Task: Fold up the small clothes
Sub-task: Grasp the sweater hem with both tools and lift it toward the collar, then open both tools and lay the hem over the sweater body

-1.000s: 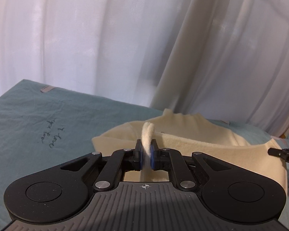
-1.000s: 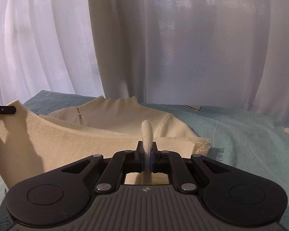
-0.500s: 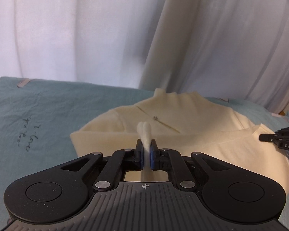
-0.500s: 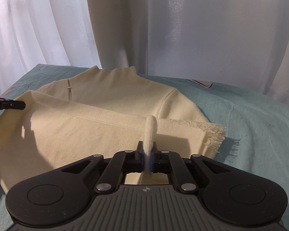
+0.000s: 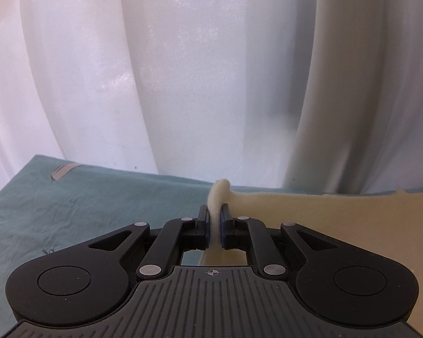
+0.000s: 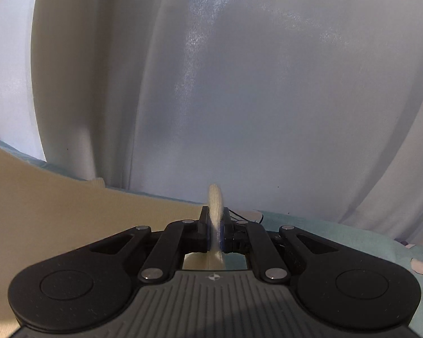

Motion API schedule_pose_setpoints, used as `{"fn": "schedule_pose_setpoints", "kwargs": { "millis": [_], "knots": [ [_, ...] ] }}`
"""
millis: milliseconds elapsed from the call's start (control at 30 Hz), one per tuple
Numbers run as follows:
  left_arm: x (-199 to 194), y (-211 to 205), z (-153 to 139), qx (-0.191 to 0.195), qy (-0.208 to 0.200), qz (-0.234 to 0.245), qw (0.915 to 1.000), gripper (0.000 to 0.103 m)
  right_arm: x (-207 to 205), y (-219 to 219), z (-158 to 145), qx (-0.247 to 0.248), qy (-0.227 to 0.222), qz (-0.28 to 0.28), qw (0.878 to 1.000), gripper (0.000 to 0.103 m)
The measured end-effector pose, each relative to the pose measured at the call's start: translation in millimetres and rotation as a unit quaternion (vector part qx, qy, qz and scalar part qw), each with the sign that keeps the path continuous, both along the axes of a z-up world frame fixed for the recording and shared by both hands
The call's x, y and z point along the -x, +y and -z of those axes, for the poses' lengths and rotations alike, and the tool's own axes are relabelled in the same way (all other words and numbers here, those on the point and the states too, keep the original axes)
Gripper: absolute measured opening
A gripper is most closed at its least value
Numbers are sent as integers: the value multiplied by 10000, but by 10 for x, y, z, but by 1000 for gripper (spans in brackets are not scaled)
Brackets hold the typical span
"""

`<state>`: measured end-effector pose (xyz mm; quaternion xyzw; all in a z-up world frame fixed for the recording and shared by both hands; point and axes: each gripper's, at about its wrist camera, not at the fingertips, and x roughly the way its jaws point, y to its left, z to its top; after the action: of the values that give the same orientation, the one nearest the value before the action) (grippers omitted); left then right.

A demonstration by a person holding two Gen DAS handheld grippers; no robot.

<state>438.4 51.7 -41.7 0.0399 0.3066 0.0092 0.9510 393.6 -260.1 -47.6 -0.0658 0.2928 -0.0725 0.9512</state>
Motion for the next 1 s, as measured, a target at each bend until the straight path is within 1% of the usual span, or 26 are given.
{"fn": "schedule_pose_setpoints", "kwargs": {
  "millis": [67,133,233,300,367,400,467,500,533,567,600,633,667,700,733,767,833,867,900,933,1000],
  "knots": [
    [0,27,64,75,67,-64,9999,11,-23,4,67,7,110,31,9999,6],
    [-9,12,129,12,65,-109,9999,13,-29,-6,73,-14,129,48,9999,6],
    [-34,-45,187,-157,154,-196,9996,21,-53,-1,119,15,269,22,9996,6],
    [3,-53,157,-205,61,-228,9995,11,-118,17,160,13,404,20,9992,6],
    [14,-63,111,-228,11,-244,9994,11,-105,9,141,35,327,14,9995,6],
    [18,-76,80,-254,-96,-306,9992,11,-87,3,116,95,218,42,9997,6],
    [21,-100,10,-320,-305,-443,9980,11,-69,-10,56,260,-50,252,9993,6],
    [17,-114,5,-390,-360,-506,9973,11,-86,-31,44,277,-113,354,9989,6],
    [15,-140,15,-565,-391,-621,9957,11,-109,-34,56,308,-89,440,9985,7],
    [23,-158,24,-729,-366,-767,9937,13,-140,-19,95,379,15,471,9982,7],
    [39,-149,21,-713,-304,-869,9932,16,-181,-5,134,457,169,447,9978,9],
    [72,-115,-7,-504,-195,-958,9939,25,-210,14,164,502,331,406,9974,15],
    [117,-77,-42,-235,-128,-1040,9942,38,-218,18,170,491,392,372,9973,19],
    [173,-59,-77,-17,-112,-1081,9941,44,-188,23,149,475,338,371,9976,33],
    [288,-38,-135,325,-98,-1068,9937,55,-131,28,104,440,194,390,9981,41],
    [364,-45,-171,509,-78,-1021,9934,60,-31,37,36,364,18,365,9987,41],
    [608,-107,-264,865,-31,-837,9927,64,186,86,-81,131,-254,158,9995,41],
    [727,-141,-296,994,-80,-816,9917,72,329,116,-118,-46,-363,10,9993,42],
    [826,-170,-315,1083,-117,-823,9906,77,452,152,-143,-237,-418,-187,9987,45],
    [917,-197,-324,1159,-164,-856,9894,80,571,195,-148,-386,-397,-364,9978,45],
    [1062,-251,-303,1263,-176,-925,9875,80,782,286,-114,-583,-345,-665,9955,46]
  ]
}}
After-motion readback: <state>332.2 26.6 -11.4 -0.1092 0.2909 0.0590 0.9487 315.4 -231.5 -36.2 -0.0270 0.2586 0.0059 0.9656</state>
